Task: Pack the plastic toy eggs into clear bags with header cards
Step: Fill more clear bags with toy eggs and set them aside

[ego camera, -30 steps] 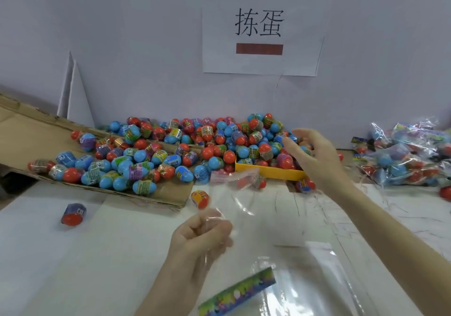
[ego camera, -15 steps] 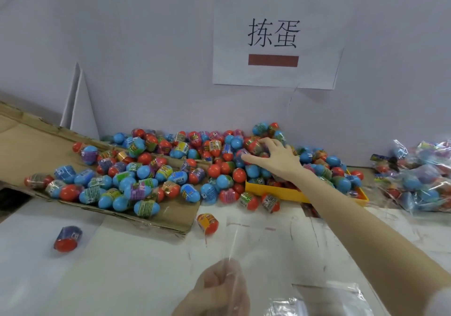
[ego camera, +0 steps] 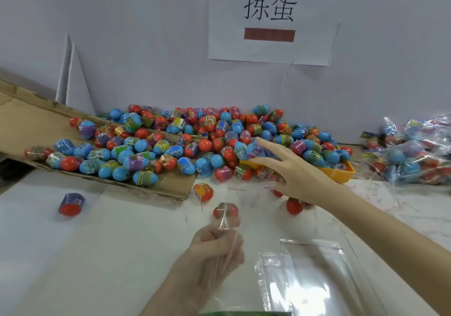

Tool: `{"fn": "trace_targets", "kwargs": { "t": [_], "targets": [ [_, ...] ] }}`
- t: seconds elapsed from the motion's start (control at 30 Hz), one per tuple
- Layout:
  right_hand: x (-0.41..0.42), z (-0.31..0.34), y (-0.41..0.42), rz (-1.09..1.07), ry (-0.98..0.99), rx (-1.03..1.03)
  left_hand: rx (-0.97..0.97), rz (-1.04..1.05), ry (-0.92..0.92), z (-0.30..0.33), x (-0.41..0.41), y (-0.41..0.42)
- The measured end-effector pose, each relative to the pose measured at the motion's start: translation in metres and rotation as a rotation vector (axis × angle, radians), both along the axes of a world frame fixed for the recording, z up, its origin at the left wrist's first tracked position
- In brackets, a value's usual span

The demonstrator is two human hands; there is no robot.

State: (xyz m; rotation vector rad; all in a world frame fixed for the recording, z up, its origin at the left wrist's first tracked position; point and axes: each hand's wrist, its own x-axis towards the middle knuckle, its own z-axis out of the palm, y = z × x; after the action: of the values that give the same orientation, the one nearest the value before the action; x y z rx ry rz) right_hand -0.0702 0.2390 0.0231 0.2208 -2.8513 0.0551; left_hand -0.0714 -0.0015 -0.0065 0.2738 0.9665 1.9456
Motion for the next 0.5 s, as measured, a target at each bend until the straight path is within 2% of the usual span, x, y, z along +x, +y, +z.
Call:
{"fn": "trace_targets", "kwargs": {
  "t": [0.07,0.2,0.33,0.47,0.5],
  "targets": [
    [0.005,-0.003,0.002,-0.048,0.011,-0.020,-0.011,0.042,-0.078,-0.005,-0.001,0.001],
    [0.005,-0.012,0.009,-0.225,0.025,-0.093,-0.072,0.070,-0.056,-0.009,-0.004,0.000],
    [0.003,-0.019,0.012,-0.307,0.022,-0.272,-0.066,0.118,-0.120,-0.009,-0.007,0.001],
    [0.006,-0.021,0.013,-0.356,0.014,-0.176,-0.048,0.134,-0.149,-0.010,-0.009,0.004],
    [0.008,-0.018,0.011,-0.355,0.039,-0.216,-0.056,0.141,-0.137,-0.010,-0.008,0.004]
  ]
}}
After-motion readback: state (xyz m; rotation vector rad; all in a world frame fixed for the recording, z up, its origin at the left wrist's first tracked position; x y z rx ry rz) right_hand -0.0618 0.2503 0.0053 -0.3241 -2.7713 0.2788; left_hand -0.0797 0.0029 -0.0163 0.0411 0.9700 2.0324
